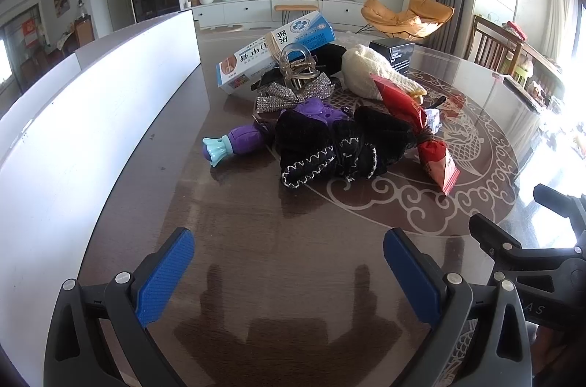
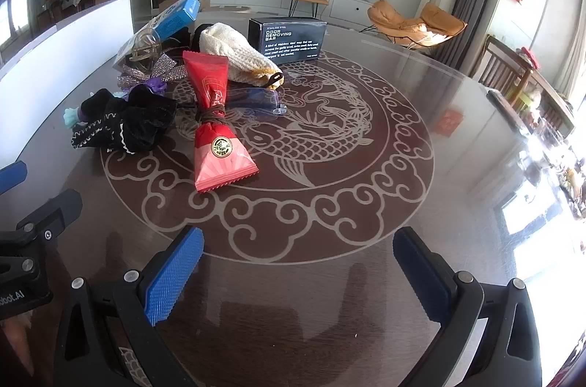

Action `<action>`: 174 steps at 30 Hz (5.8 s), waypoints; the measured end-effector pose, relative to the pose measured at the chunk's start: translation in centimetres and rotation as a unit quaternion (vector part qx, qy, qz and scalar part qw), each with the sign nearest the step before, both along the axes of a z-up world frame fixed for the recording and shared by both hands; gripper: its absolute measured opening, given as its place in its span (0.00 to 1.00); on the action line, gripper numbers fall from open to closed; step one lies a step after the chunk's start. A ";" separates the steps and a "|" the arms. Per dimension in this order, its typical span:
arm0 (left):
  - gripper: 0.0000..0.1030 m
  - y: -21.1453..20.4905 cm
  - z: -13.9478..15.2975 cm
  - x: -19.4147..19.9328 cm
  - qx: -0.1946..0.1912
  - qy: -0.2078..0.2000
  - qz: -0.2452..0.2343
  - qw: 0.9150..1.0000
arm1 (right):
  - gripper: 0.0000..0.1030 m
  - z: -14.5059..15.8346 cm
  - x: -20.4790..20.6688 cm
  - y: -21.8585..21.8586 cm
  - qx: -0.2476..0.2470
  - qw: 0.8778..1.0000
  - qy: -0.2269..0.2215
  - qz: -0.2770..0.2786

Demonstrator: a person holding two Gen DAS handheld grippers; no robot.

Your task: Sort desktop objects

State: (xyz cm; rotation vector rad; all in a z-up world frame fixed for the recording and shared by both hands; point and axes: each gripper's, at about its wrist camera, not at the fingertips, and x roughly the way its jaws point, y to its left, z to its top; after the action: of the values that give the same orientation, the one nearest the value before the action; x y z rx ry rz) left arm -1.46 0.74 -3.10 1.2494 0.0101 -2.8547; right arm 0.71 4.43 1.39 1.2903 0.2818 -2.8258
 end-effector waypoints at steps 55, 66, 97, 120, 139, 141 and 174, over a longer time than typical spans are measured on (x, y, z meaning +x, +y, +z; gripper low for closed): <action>1.00 -0.1 0.1 0.0 0.005 -0.001 -0.002 1.000 | 1.00 -0.1 -0.3 -0.1 0.002 1.000 -0.007 -0.005; 1.00 -0.1 0.0 0.0 0.005 -0.001 -0.002 1.000 | 1.00 -0.1 -0.3 -0.1 0.002 1.000 -0.007 -0.005; 1.00 0.2 0.1 0.3 0.008 0.000 -0.001 1.000 | 1.00 -0.1 -0.3 -0.1 0.002 1.000 -0.007 -0.006; 1.00 0.2 0.1 0.3 0.009 0.000 0.000 1.000 | 1.00 -0.1 -0.3 0.0 0.001 1.000 -0.007 -0.007; 1.00 -1.3 -0.2 4.3 0.029 -0.014 -0.016 0.999 | 1.00 -0.1 -0.3 -0.2 0.001 1.000 -0.010 -0.006; 1.00 -2.0 -0.5 5.6 0.027 -0.016 -0.016 0.999 | 1.00 -0.1 -0.2 -0.2 0.000 1.000 -0.010 -0.005; 1.00 -5.4 0.7 10.3 0.056 -0.042 -0.013 0.997 | 0.24 2.7 1.4 -6.1 -0.068 0.965 -0.103 0.233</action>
State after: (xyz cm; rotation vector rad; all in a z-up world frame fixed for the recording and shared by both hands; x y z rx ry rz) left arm 8.88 -4.66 -2.36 1.3981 0.1556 -2.8581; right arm 2.15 -1.66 4.05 1.2743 0.3279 -2.2626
